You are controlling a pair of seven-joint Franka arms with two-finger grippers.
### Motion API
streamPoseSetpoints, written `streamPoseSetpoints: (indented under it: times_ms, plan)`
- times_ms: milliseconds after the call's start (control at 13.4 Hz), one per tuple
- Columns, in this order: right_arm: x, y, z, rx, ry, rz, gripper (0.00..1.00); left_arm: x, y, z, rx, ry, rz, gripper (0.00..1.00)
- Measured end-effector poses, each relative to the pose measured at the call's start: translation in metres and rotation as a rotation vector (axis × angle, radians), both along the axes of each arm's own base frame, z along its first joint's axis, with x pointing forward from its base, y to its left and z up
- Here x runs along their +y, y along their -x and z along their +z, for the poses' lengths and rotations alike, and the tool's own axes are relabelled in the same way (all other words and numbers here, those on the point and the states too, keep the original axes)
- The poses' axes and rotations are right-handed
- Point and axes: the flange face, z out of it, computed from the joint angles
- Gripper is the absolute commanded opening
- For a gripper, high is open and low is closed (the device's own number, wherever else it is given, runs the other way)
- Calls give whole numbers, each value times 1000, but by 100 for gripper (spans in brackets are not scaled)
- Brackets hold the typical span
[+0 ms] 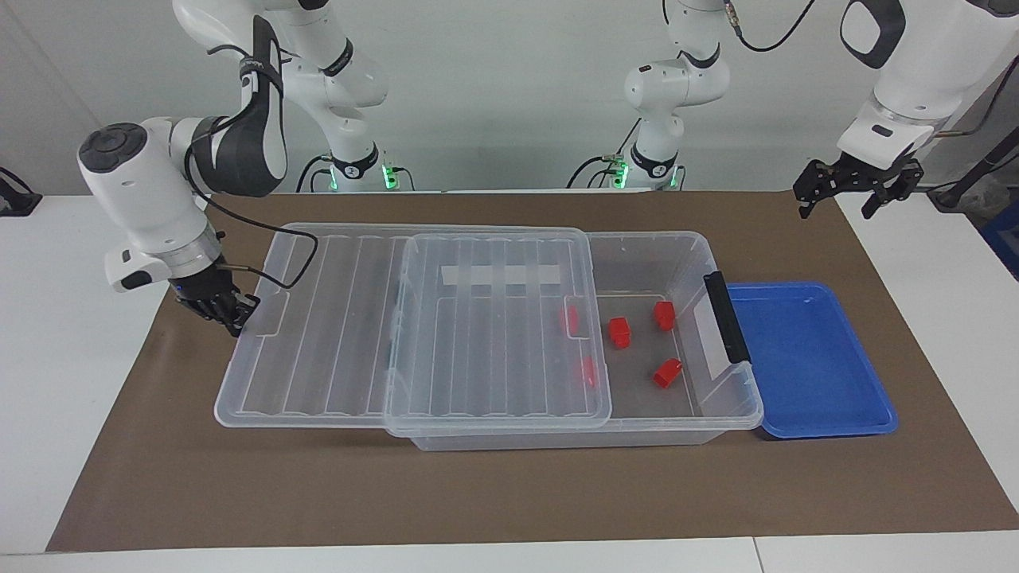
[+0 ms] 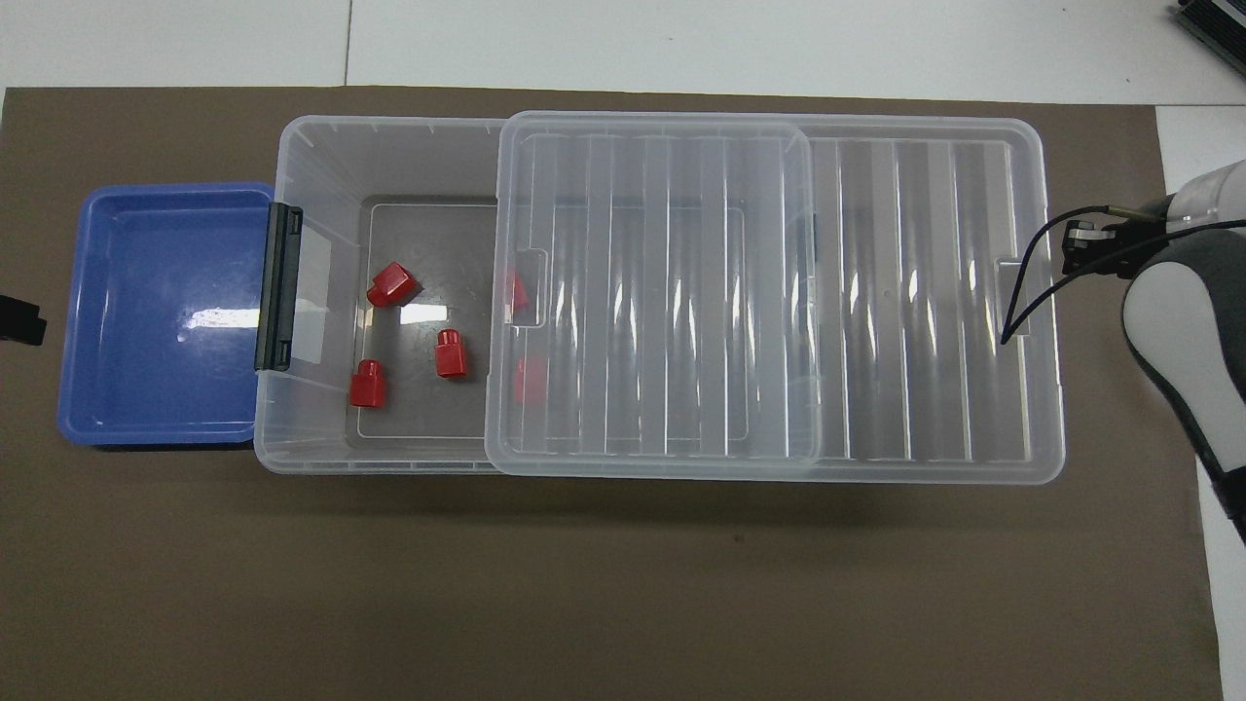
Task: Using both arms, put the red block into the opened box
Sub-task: 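Slide the clear lid back toward the blue tray with the right gripper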
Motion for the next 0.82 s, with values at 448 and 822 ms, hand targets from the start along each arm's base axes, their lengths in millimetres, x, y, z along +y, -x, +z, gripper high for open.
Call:
streamPoseSetpoints:
  times_ms: [448,822]
  plan:
    - [78,1,-3,9,-3,124,0,-20,0,1,-4,0,-37,100]
    - [129,13,-12,29,-3,207,0,-44,0,1,-6,5,-79,100]
